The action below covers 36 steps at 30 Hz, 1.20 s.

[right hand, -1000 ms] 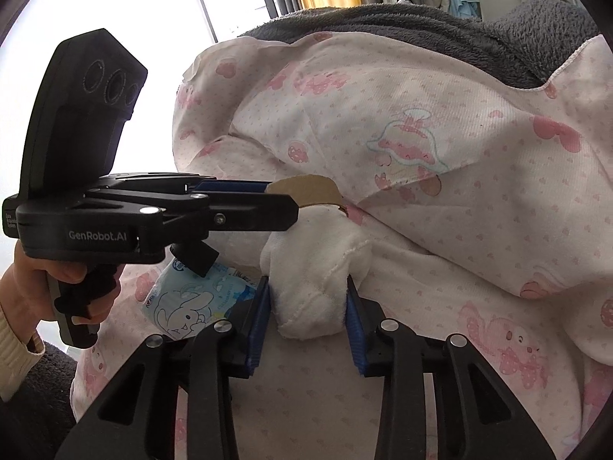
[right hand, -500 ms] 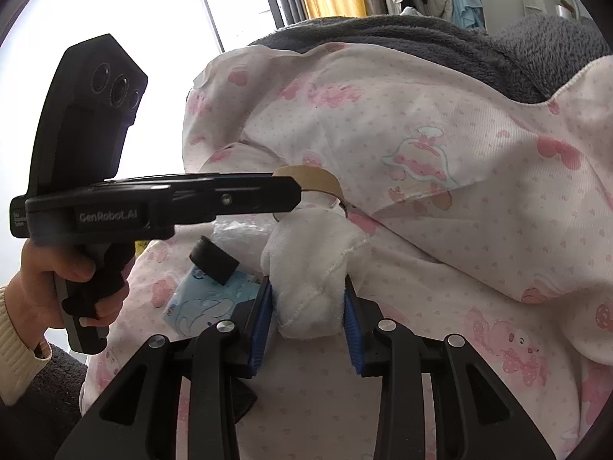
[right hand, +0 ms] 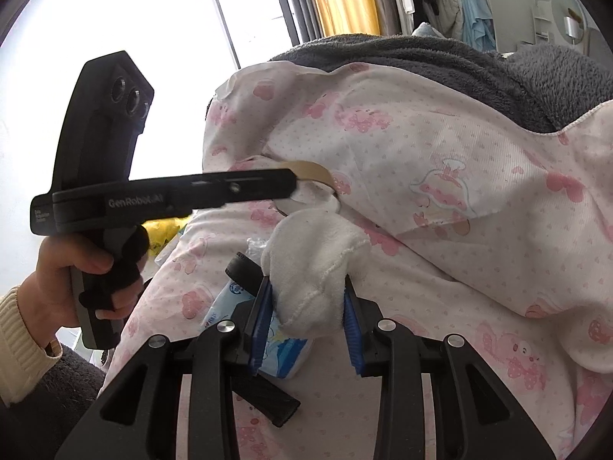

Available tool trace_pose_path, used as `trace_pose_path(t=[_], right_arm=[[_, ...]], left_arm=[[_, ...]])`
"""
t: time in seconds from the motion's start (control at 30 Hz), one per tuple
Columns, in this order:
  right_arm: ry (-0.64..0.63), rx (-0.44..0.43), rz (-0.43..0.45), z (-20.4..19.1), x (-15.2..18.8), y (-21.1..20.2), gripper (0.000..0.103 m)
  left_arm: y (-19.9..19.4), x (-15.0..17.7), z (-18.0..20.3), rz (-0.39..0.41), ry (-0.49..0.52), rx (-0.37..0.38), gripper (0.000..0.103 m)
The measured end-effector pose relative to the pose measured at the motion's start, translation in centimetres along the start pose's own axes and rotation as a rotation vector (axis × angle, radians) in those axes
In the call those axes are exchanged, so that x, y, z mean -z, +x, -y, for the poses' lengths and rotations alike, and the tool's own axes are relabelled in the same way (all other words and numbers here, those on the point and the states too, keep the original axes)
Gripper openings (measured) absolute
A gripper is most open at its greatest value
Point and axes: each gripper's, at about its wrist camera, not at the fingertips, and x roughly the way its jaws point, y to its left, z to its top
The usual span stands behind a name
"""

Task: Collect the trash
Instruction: 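Carry the tape core and sock ball over the teal bin with both grippers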

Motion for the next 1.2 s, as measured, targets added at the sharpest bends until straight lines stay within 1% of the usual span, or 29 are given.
trace_pose_path(t=[0.13, 0.27, 0.5, 0.63, 0.73, 0.9, 1.03, 1.13, 1.2], right_arm=[[0.021, 0.018, 0.001, -0.1, -0.2, -0.1, 0.035], [0.056, 0.027, 0.012, -0.3, -0.1, -0.4, 0.035], [0.106, 0.04, 0.043, -1.5, -0.4, -1.0, 0.035], [0.12, 0.066, 0.052, -2.5, -0.6, -1.5, 0.035], [0.109, 0.082, 0.048, -3.7, -1.3, -1.6, 0.035], [0.036, 0.126, -0.005, -6.5, -1.8, -2.1, 0.035], [0.003, 0.118, -0.003, -8.8, -2.5, -3.3, 0.035], [0.016, 0.096, 0.005, -9.9, -2.3, -3.7, 0.035], [0.025, 0.084, -0.01, -10.4, -1.9, -3.4, 0.035]], left_arm=[[-1.9, 0.0, -0.7, 0.026, -0.01, -0.022, 0.037], [-3.8, 0.3, -1.0, 0.045, 0.0, -0.062, 0.037], [-6.9, 1.6, -2.3, 0.066, -0.007, -0.152, 0.037], [-9.0, 2.6, -3.2, 0.074, -0.008, -0.208, 0.037], [-11.0, 3.7, -4.0, 0.085, -0.024, -0.252, 0.037], [-14.0, 5.5, -4.4, 0.082, -0.001, -0.315, 0.037], [-16.3, 6.7, -4.6, 0.09, -0.013, -0.33, 0.037], [-17.5, 7.5, -4.7, 0.086, -0.024, -0.338, 0.037], [-18.1, 8.2, -5.0, 0.082, -0.034, -0.346, 0.037]])
